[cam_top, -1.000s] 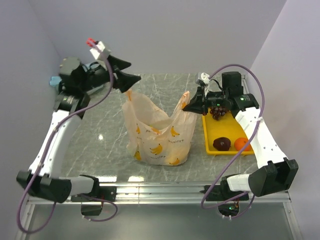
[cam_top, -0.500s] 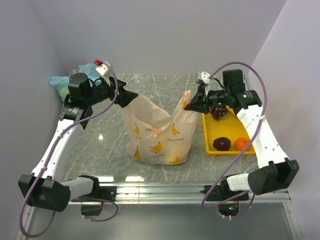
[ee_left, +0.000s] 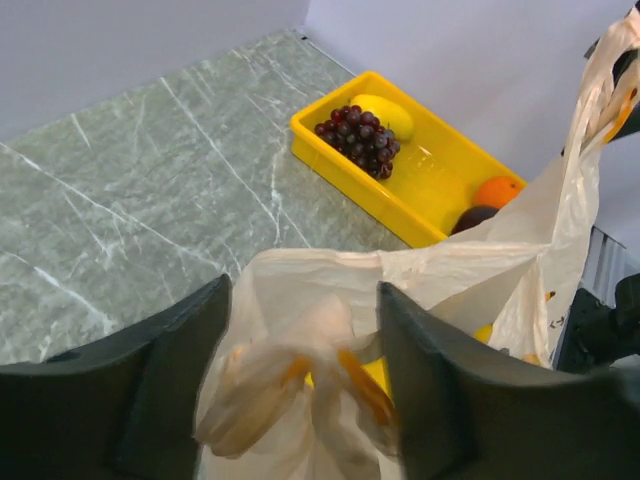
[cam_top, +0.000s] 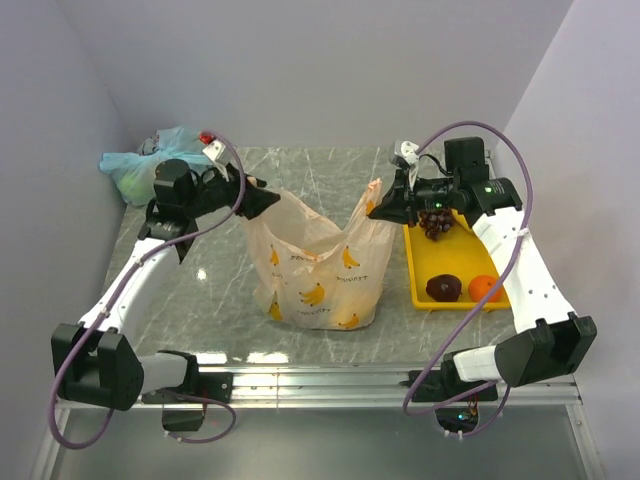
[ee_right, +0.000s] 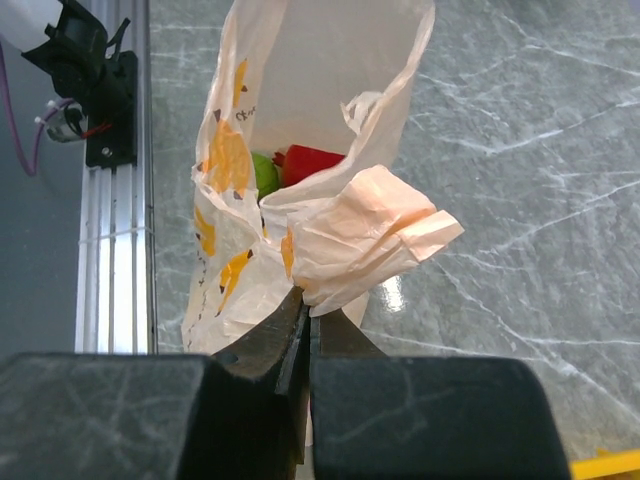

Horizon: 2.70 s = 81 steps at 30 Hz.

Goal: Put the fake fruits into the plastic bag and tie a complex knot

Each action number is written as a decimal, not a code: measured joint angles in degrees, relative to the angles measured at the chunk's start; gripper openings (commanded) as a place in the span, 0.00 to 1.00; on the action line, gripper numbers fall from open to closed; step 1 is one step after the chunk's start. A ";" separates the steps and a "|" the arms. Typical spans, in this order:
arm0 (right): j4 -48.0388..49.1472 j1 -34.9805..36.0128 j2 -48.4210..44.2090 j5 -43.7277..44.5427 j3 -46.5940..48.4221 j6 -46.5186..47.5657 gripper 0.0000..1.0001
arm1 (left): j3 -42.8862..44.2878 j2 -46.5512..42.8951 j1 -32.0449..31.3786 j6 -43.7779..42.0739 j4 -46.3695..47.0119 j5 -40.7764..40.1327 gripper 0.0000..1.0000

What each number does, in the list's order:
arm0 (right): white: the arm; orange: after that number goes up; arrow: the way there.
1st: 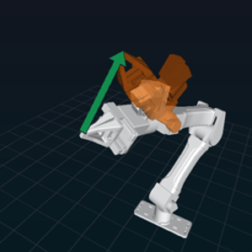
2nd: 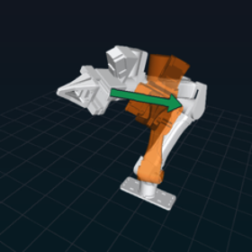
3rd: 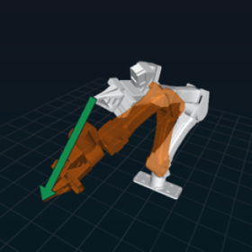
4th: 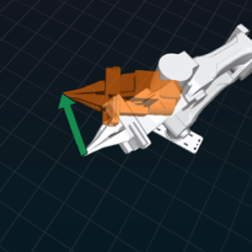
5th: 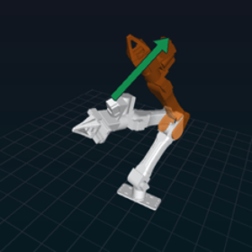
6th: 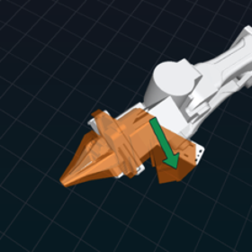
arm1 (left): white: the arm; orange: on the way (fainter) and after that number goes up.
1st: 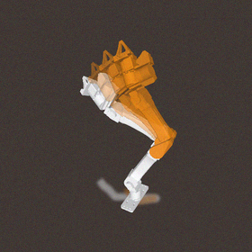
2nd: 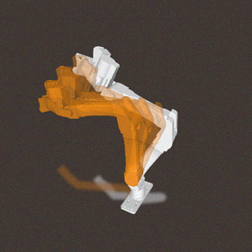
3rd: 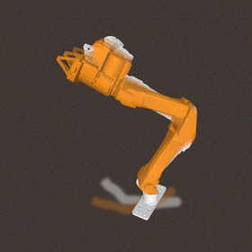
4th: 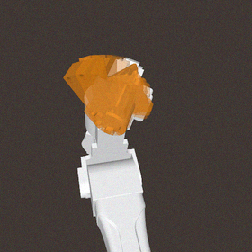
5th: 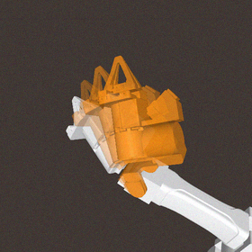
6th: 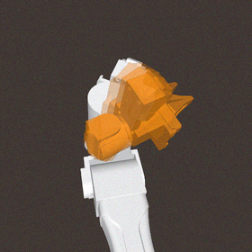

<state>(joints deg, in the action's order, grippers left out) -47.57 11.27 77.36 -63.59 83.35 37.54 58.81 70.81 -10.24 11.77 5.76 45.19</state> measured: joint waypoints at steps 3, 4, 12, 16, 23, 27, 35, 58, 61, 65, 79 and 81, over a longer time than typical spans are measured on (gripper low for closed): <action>1.51 0.00 0.35 0.26 0.00 -2.10 0.00 | -2.10 0.85 0.04 6.51 4.90 1.07 0.30; 2.34 0.00 0.57 0.39 0.00 -3.50 0.00 | -2.16 1.11 0.04 8.20 6.12 1.25 0.21; 16.61 -3.85 3.28 3.32 1.05 -29.62 0.00 | 7.45 1.51 2.58 13.38 5.86 1.84 0.01; 19.34 -6.80 6.54 8.76 6.01 -41.70 0.00 | 12.72 0.11 4.59 9.35 1.29 3.50 0.01; 19.87 -5.51 13.40 19.54 7.19 -49.83 0.00 | -0.11 -5.49 4.37 -4.13 -7.63 7.48 0.00; 19.98 -5.14 21.44 22.45 7.19 -53.53 0.00 | -7.58 -2.62 4.37 -14.73 -14.62 7.23 0.01; 19.02 -0.83 40.44 26.99 18.27 -55.21 0.00 | -12.00 8.98 4.15 -24.48 -15.28 4.00 0.00; 16.06 -1.03 30.58 29.53 3.78 -48.02 0.00 | -1.84 12.11 5.03 -29.70 -28.61 0.79 0.01; 17.55 -2.03 16.57 28.22 -1.42 -47.93 0.00 | 2.14 5.64 5.51 -27.56 -30.77 2.71 0.00; 19.10 -1.97 2.95 27.78 -4.61 -47.84 0.00 | 6.10 -0.63 6.95 -26.51 -32.20 4.52 0.01; 22.03 -0.96 13.40 27.58 -9.35 -48.30 0.00 | -4.35 2.91 9.05 -30.88 -33.27 4.37 0.01; 22.53 -1.07 18.43 26.86 -7.52 -48.11 0.00 | -3.54 6.14 9.16 -30.49 -32.15 3.67 0.01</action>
<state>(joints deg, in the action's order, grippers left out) -25.04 10.20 95.79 -36.73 75.83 -10.57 55.27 76.95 -1.08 -18.72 -26.39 48.86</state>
